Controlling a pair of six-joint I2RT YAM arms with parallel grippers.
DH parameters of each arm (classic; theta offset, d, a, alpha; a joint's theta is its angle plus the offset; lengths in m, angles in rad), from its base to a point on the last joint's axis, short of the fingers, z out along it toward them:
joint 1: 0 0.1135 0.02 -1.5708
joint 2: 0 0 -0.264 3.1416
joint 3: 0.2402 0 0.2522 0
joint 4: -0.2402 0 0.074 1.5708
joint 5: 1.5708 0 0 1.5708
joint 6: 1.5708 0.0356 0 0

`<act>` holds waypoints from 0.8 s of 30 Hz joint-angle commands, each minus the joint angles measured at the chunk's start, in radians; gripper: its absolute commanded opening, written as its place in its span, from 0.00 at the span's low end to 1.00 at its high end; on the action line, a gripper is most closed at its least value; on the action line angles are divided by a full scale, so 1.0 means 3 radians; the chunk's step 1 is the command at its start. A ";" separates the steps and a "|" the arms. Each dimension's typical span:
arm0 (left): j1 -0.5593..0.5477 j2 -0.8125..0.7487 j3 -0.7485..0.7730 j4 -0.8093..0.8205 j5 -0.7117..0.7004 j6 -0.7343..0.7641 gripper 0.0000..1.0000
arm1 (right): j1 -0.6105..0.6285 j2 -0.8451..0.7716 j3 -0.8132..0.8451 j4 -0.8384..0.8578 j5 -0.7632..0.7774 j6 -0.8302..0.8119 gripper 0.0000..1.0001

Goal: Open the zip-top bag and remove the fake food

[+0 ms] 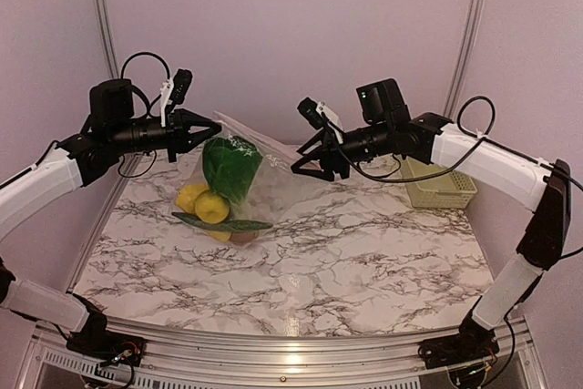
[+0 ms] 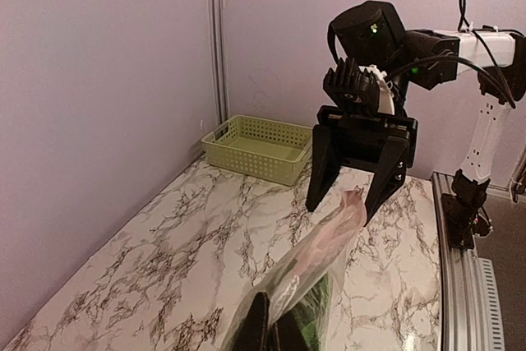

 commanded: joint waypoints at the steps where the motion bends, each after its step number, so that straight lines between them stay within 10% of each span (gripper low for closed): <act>1: -0.0168 0.0087 0.0184 -0.0377 0.0120 0.0359 0.00 | 0.0129 0.0158 0.0580 -0.0001 -0.0194 0.0192 0.54; 12: -0.0237 0.0060 0.0193 -0.0618 0.0081 0.0545 0.00 | 0.0184 0.0185 0.0965 0.0027 -0.0204 0.0323 0.56; 24: -0.0281 0.0044 0.0198 -0.0603 0.0084 0.0528 0.00 | 0.0249 0.0262 0.0982 -0.0208 0.0424 0.0041 0.35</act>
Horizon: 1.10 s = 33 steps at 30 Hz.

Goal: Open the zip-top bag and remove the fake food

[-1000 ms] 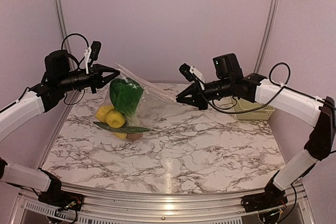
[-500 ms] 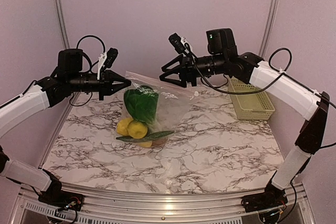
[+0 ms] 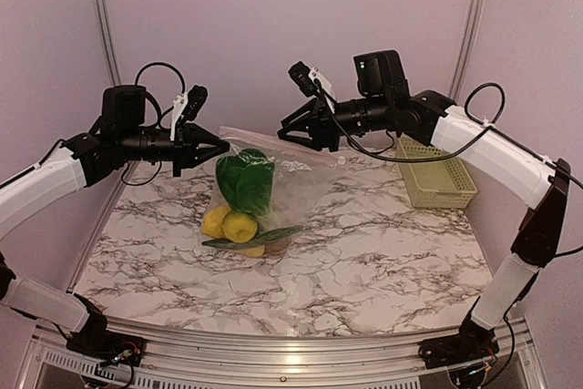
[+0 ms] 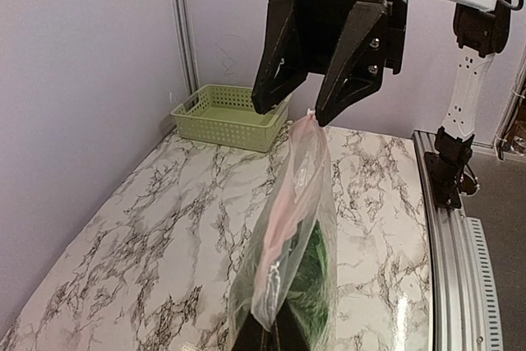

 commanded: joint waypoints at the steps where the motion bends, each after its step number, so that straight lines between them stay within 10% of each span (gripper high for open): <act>1: -0.0025 -0.0046 0.0099 -0.0045 0.0053 0.0014 0.00 | 0.0031 0.0052 0.0083 -0.0181 0.0325 -0.0167 0.35; 14: -0.0042 -0.0048 0.0085 0.0068 0.0019 -0.0136 0.00 | 0.0192 0.0165 -0.0024 -0.0311 0.0551 -0.0280 0.38; 21: -0.0009 0.0007 0.0109 0.0107 -0.0306 -0.0338 0.00 | 0.0380 0.0239 0.0074 -0.0319 0.0507 -0.0245 0.00; 33: 0.0331 0.0431 0.0560 0.0015 -0.1021 -0.1508 0.00 | 0.0571 0.1094 0.0676 0.1266 0.0157 0.1276 0.00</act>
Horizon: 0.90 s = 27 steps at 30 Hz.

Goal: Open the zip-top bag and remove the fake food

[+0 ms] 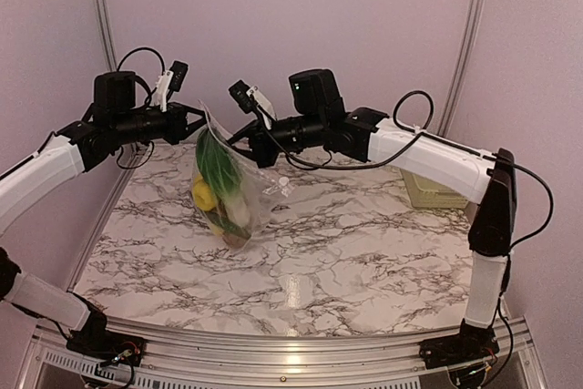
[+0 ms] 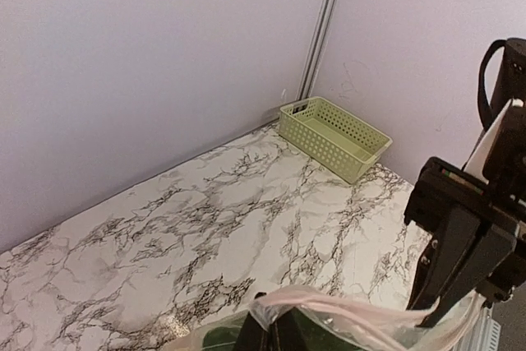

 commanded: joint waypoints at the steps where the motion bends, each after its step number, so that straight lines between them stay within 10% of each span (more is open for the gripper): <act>1: 0.0010 0.0472 0.0468 -0.0128 -0.0169 -0.0505 0.00 | 0.0059 0.0185 0.0066 0.0876 0.0012 0.0715 0.00; 6: 0.0017 0.1243 0.1257 -0.0748 -0.0279 -0.0743 0.03 | -0.0133 0.0068 -0.0549 0.1667 0.0336 0.1342 0.00; 13: 0.0014 0.1341 0.1362 -0.0855 -0.0630 -0.1056 0.47 | -0.0447 -0.0238 -0.1705 0.2166 0.0739 0.1888 0.00; 27: -0.0672 0.1001 0.0946 -0.0998 -0.0750 -0.1632 0.57 | -0.0440 -0.0284 -0.1927 0.2540 0.0614 0.2293 0.00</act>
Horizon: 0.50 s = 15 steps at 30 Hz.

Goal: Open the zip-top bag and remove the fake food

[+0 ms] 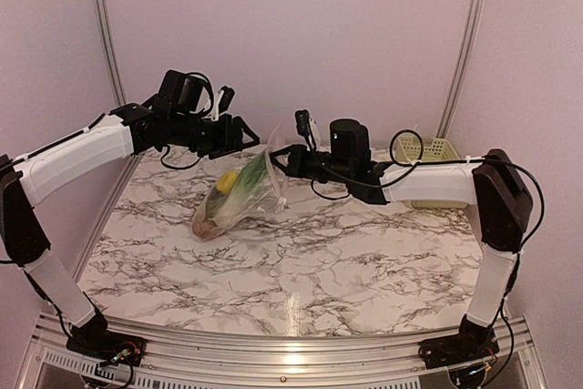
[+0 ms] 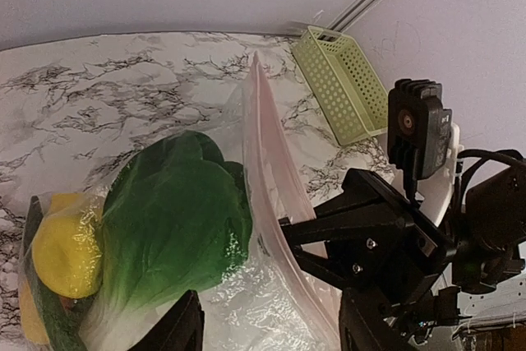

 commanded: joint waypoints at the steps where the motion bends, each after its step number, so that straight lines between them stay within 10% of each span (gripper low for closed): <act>1: -0.0094 0.0028 0.0030 -0.0039 -0.0035 -0.0208 0.57 | 0.0049 -0.0055 0.0064 0.0236 -0.0087 0.0175 0.00; 15: -0.0283 0.0674 0.0767 -0.0673 -0.0284 -0.0187 0.50 | 0.0111 -0.0062 0.0148 0.0093 -0.0082 -0.0035 0.00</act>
